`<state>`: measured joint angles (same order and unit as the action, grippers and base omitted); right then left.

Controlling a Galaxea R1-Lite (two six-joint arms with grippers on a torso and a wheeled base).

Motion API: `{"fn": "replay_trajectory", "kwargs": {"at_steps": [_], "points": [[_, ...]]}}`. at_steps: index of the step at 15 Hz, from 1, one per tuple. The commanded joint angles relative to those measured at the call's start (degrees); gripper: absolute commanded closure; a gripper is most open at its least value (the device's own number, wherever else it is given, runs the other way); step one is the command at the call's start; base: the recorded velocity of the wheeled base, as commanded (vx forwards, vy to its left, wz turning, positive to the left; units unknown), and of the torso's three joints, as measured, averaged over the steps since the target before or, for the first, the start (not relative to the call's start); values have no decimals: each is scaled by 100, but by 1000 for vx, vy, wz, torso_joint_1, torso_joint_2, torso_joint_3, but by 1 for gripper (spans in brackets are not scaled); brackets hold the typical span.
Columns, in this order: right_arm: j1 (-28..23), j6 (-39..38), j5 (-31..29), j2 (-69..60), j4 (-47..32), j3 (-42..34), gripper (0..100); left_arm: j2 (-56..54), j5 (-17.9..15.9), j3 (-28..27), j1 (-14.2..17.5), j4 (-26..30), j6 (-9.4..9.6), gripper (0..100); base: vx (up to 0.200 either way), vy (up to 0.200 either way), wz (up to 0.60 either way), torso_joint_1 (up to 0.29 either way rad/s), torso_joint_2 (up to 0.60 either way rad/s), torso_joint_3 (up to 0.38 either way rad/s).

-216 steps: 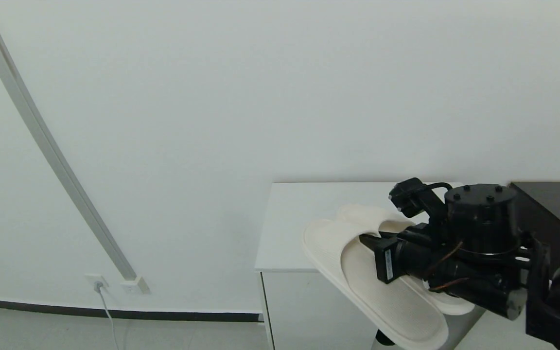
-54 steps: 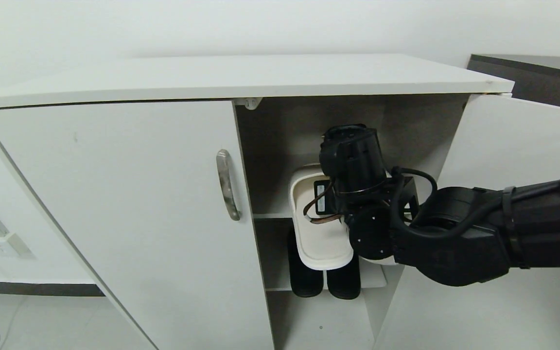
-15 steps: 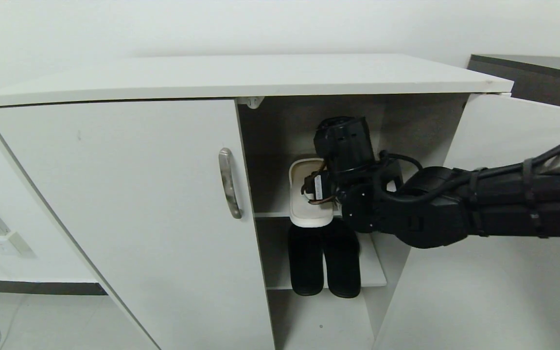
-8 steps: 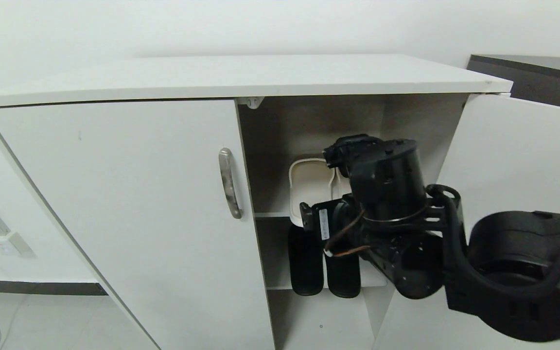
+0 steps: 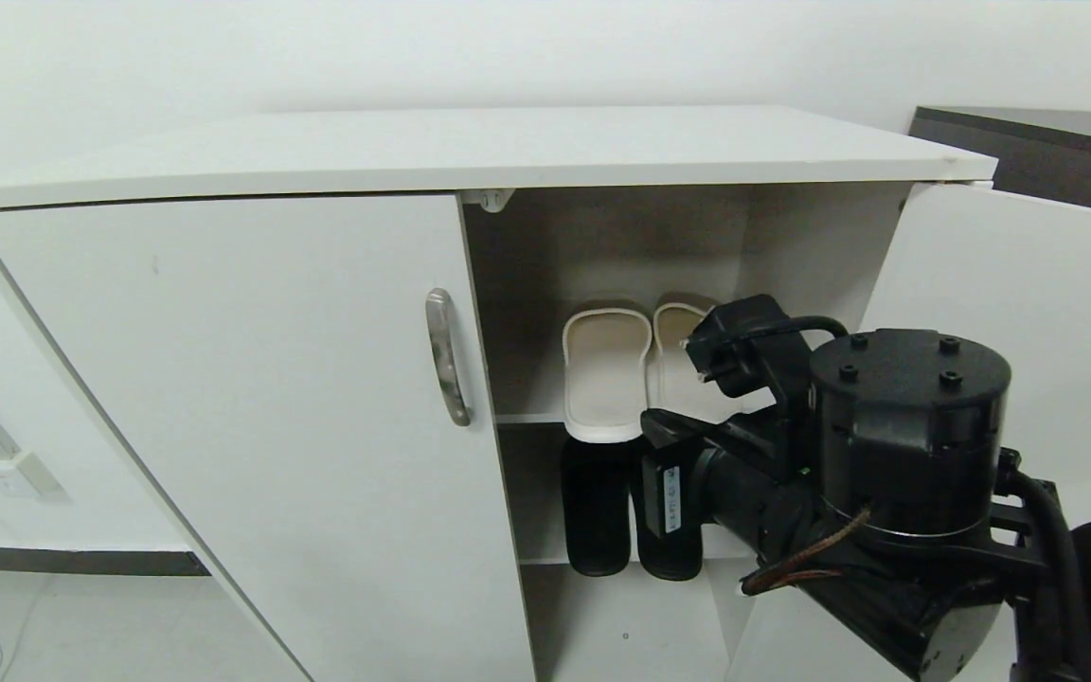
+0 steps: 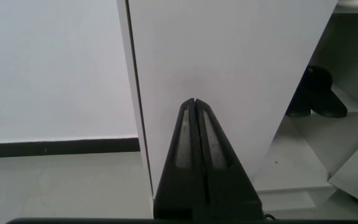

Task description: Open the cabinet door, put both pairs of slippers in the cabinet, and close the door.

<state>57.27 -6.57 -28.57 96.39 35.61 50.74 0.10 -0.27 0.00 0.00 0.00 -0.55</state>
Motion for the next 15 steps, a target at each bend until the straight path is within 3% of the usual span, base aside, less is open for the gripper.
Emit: {"fn": "replay_trajectory", "kwargs": {"at_steps": [1,9,15], "points": [[47,7,45,-6,78,-134,100,-1,0,0,0,0,-7,100,0,0,0,0,0,0],[47,7,45,64,87,-249,100,-1,-26,0,0,0,-7,100,0,0,0,0,0,0],[47,51,45,82,87,-292,100,-1,-26,0,-9,0,-15,100,-200,0,0,3,2,5]]}}
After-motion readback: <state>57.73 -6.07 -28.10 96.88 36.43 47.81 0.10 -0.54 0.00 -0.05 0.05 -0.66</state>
